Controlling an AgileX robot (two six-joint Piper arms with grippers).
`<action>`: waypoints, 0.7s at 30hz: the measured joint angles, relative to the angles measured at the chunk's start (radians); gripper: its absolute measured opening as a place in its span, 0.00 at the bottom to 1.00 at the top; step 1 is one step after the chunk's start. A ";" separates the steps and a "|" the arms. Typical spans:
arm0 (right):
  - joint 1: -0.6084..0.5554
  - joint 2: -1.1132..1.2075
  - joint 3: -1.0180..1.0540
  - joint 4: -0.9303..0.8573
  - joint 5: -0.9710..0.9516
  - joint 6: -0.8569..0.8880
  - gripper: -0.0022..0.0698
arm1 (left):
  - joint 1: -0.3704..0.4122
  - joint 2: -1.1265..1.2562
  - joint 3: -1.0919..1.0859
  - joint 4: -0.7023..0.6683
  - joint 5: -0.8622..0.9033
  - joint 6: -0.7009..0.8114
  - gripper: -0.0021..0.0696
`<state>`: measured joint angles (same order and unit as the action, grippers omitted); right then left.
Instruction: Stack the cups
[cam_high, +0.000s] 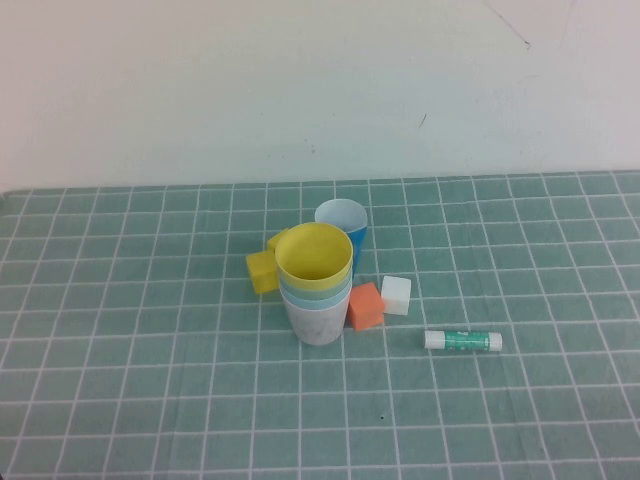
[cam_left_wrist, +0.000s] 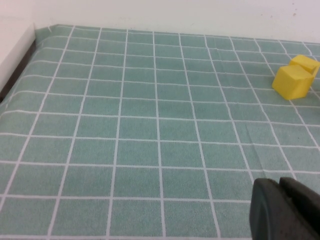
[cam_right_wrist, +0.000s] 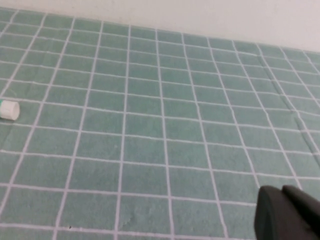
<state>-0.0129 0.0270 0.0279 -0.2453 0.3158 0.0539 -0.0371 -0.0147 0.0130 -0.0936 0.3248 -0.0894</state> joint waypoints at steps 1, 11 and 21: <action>-0.002 -0.005 0.000 0.051 0.000 -0.054 0.03 | 0.000 0.000 0.000 0.000 0.000 0.000 0.03; -0.119 -0.040 0.000 0.168 0.008 -0.205 0.03 | 0.000 0.000 0.000 0.000 0.000 0.000 0.03; -0.119 -0.040 0.000 0.169 0.011 -0.256 0.03 | 0.000 0.000 0.000 0.000 0.000 0.004 0.03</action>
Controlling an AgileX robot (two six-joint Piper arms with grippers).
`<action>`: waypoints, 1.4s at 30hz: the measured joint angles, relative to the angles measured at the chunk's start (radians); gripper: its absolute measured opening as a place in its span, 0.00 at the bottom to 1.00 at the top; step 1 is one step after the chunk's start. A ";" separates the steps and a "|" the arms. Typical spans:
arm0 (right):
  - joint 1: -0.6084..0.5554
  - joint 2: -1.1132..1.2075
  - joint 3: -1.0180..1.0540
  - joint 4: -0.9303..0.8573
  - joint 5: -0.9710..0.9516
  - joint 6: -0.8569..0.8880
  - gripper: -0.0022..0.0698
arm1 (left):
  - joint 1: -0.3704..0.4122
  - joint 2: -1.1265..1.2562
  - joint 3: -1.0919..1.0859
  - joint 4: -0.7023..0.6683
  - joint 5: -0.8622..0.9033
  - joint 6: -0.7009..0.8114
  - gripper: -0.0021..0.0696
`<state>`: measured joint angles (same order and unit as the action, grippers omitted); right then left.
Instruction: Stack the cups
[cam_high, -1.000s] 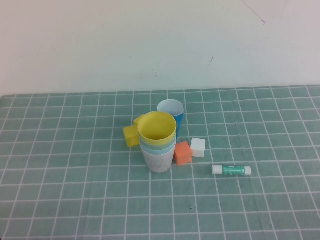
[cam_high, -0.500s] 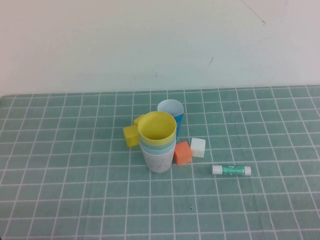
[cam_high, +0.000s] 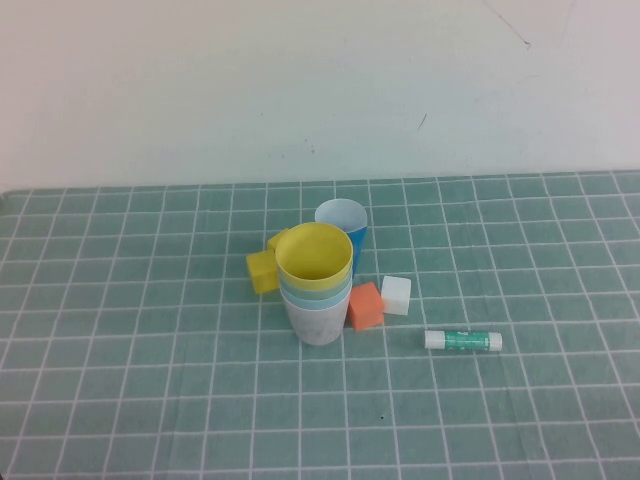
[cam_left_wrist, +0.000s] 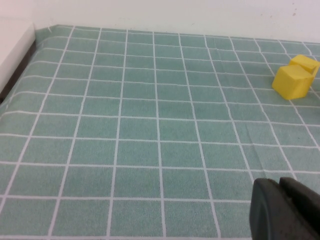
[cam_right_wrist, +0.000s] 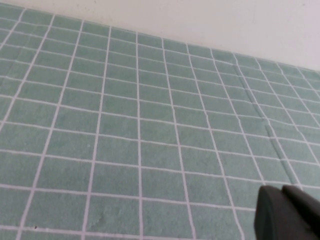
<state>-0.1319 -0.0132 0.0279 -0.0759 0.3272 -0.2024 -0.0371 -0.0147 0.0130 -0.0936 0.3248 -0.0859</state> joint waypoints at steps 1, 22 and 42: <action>0.000 0.000 0.000 0.000 0.000 -0.002 0.03 | 0.000 0.000 0.000 0.000 0.000 0.000 0.03; 0.000 0.000 -0.003 0.000 0.019 0.039 0.03 | 0.000 0.000 0.000 0.000 0.000 0.000 0.03; 0.083 0.000 -0.003 0.000 0.021 0.100 0.03 | 0.000 0.000 0.000 0.000 0.000 -0.003 0.03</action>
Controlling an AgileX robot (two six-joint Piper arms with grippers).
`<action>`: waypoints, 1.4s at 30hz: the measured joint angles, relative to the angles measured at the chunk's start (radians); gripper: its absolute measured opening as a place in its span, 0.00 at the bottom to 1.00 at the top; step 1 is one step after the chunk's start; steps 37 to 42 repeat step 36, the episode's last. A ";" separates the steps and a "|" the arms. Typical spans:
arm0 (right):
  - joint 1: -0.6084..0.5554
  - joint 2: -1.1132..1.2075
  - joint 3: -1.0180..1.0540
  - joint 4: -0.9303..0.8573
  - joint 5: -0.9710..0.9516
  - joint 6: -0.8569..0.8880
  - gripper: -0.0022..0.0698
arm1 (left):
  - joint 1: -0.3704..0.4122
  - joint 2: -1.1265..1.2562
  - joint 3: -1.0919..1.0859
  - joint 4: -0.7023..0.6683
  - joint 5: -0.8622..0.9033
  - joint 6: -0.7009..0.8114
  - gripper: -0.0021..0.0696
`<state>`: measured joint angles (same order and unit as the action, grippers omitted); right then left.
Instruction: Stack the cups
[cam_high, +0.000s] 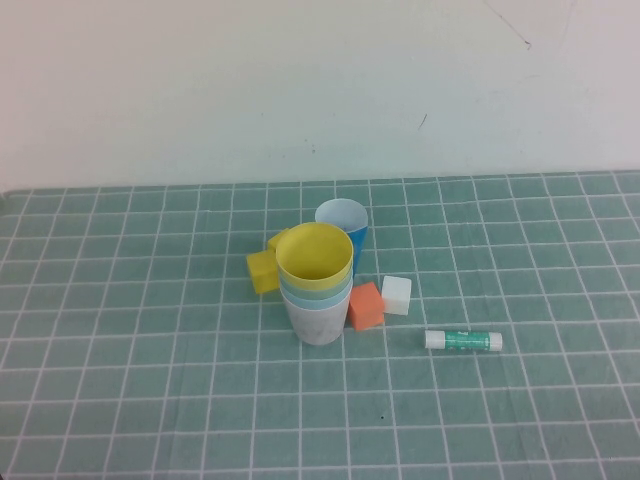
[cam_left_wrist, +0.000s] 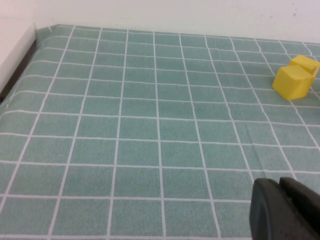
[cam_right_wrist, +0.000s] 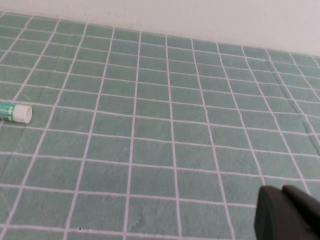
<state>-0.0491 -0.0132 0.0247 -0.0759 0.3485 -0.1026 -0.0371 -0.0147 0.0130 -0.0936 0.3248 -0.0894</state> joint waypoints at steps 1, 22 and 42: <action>0.000 0.000 -0.001 0.000 0.000 0.000 0.03 | 0.000 0.000 0.000 0.000 0.000 0.000 0.03; 0.000 0.000 -0.002 0.002 0.004 0.004 0.03 | 0.000 0.000 0.000 0.000 0.000 0.004 0.03; 0.000 0.000 -0.002 0.059 0.005 0.006 0.03 | 0.000 0.000 0.000 0.000 0.000 0.004 0.03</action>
